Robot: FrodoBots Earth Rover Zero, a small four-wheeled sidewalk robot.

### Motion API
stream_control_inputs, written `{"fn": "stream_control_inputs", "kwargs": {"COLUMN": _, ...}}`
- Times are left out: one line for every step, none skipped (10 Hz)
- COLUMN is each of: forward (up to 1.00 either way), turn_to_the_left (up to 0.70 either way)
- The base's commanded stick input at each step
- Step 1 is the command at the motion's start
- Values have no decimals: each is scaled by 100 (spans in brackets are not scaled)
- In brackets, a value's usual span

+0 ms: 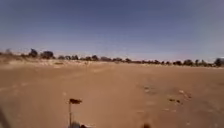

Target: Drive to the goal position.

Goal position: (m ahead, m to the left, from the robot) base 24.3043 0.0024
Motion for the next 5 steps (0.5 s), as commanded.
{"fn": "stream_control_inputs", "kwargs": {"forward": 70, "turn_to_the_left": 0}}
{"fn": "stream_control_inputs", "kwargs": {"forward": 70, "turn_to_the_left": 0}}
{"fn": "stream_control_inputs", "kwargs": {"forward": 70, "turn_to_the_left": 0}}
{"fn": "stream_control_inputs", "kwargs": {"forward": 70, "turn_to_the_left": 0}}
{"fn": "stream_control_inputs", "kwargs": {"forward": 70, "turn_to_the_left": 0}}
